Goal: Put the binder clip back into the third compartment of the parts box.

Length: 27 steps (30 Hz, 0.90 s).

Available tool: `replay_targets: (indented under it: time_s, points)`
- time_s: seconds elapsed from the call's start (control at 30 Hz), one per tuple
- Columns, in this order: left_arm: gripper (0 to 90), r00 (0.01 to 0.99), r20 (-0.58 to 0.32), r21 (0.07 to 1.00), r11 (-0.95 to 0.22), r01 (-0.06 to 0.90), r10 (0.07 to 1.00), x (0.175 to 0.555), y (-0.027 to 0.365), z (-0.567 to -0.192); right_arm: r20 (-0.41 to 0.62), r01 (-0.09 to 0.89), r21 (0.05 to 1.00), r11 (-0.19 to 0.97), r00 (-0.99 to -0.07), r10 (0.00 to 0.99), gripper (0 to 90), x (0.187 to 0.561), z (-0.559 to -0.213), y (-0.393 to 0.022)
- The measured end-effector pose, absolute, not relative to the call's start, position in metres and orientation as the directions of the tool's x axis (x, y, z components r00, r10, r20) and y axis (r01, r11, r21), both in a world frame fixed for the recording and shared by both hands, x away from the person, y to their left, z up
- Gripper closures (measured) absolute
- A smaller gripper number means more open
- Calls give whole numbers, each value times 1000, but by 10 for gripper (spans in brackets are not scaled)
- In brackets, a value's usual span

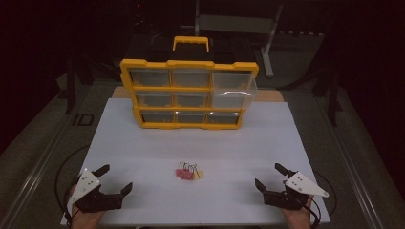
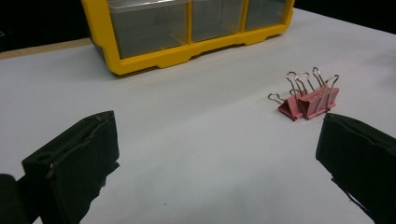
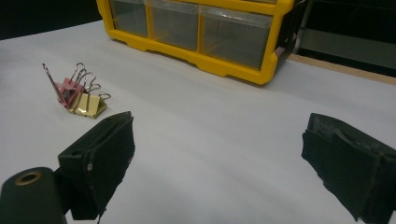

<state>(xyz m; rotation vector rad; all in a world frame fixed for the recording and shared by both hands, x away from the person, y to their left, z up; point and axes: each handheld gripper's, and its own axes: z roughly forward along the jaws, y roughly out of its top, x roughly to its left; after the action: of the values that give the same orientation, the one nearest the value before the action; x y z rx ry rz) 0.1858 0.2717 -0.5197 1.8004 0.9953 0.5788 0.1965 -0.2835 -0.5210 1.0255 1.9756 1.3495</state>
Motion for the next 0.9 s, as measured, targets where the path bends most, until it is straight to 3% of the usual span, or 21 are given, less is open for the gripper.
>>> replay_targets:
  time_s: [0.67, 0.9]
  points:
    - [2, 580, -52, 894, -221, 391, 813, 189, 267, -510, 0, 289, 937, 197, -563, 827, 88, 198, -521, -284]
    - [2, 626, -28, 875, -284, 393, 779, 195, 259, -500, -1, 291, 936, 197, -559, 829, 87, 198, -520, -285]
